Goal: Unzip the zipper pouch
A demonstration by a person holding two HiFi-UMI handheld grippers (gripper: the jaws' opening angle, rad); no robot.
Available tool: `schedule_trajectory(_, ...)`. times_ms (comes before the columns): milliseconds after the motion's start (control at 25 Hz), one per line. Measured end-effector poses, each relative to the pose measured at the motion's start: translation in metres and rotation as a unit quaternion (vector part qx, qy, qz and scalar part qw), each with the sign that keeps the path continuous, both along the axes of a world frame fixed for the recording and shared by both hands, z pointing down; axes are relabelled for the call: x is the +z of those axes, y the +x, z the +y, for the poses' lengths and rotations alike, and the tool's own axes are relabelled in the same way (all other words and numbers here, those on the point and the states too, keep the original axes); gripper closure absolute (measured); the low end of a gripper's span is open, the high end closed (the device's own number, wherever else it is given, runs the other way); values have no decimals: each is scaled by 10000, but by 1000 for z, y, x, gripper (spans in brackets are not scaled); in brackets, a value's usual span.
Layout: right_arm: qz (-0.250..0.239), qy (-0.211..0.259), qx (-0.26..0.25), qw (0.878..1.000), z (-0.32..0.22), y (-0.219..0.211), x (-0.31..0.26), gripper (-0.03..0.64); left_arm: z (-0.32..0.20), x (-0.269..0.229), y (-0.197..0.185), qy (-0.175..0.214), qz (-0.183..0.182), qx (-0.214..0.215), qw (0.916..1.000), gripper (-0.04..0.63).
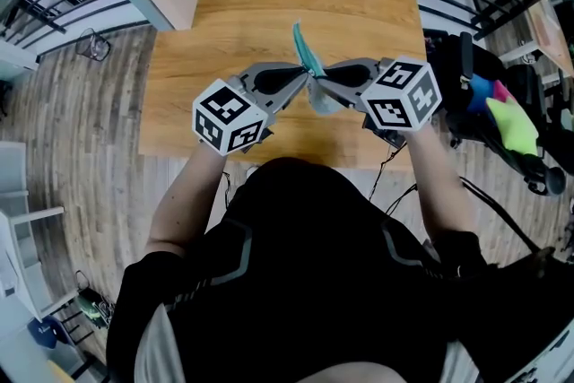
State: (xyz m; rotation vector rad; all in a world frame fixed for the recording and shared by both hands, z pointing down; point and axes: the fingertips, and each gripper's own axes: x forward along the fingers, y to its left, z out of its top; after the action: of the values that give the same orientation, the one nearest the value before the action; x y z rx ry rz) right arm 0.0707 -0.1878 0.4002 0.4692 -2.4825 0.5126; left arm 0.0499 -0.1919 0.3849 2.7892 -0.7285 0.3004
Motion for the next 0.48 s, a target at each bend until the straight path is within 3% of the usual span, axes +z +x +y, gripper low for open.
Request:
schedule_trajectory(120, -24, -117, -43, 9999, 3, 3, 5, 566, -11, 3, -13, -64, 50, -290, 9995, 565)
schedule_trajectory(280, -43, -114, -56, 9999, 0, 3, 8, 566, -17, 5, -22, 82, -237, -315, 9992, 565)
schedule_trajectory(480, 39, -77, -114, 9999, -1, 3, 11, 566, -29, 13, -43, -75, -193, -734, 9971, 565)
